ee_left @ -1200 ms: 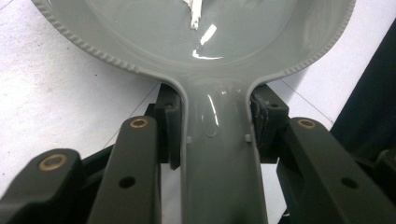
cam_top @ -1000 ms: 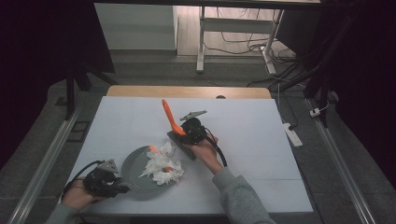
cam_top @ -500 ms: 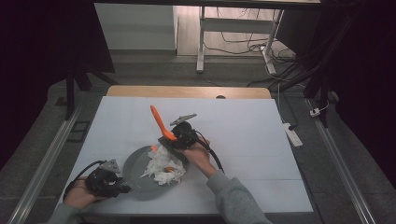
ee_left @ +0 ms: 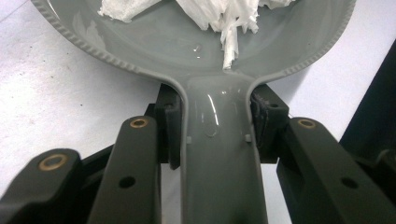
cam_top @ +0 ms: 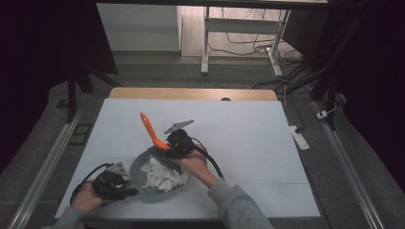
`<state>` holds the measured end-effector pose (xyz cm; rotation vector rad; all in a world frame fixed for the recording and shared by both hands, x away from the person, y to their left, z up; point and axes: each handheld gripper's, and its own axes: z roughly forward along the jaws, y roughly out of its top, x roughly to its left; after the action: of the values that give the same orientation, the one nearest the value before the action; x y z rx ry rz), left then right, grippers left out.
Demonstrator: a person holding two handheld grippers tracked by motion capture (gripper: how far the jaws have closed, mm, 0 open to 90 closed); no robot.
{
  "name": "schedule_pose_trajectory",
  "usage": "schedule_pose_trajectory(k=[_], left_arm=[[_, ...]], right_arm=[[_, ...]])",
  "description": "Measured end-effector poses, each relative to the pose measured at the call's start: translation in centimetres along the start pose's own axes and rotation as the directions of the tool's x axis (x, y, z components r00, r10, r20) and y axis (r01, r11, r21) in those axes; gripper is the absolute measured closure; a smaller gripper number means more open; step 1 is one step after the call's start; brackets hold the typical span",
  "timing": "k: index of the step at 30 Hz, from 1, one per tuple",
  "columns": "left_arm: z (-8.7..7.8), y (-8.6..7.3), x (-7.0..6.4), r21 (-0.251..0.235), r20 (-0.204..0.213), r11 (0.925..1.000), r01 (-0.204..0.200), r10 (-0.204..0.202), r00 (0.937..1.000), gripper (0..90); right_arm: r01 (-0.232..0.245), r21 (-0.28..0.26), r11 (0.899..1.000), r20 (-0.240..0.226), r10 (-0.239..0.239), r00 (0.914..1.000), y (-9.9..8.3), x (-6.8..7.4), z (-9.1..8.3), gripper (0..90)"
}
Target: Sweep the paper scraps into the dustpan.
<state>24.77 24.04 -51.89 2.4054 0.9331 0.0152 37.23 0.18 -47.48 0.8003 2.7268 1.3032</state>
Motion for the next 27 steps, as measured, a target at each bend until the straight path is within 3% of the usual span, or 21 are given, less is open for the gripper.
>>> schedule_pose_trajectory(k=[7,11,20,27], left_arm=[[-0.1,-0.2,0.0,0.0,0.001,1.0,0.0,0.0,1.0,62.0],[-0.3,-0.4,0.0,0.003,0.0,1.0,0.001,-0.001,1.0,62.0],[-1.1,-1.6,0.2,0.003,0.001,0.9998,0.018,-0.018,0.9998,61.9],[-0.8,-1.1,0.0,0.012,0.002,0.9999,0.011,-0.011,0.9999,61.9]], right_arm=[[-0.013,-0.075,0.997,0.088,0.02,0.996,0.3,-1.7,-3.3,70.3],[-0.051,-0.091,0.995,0.116,0.062,0.9913,-0.2,-2.7,-4.9,70.3],[-0.11,-0.071,0.991,0.184,0.121,0.9753,-2.9,-4.4,-6.7,70.3],[-0.145,-0.049,0.988,0.199,0.152,0.9683,-4.1,-4.9,-6.6,70.3]])
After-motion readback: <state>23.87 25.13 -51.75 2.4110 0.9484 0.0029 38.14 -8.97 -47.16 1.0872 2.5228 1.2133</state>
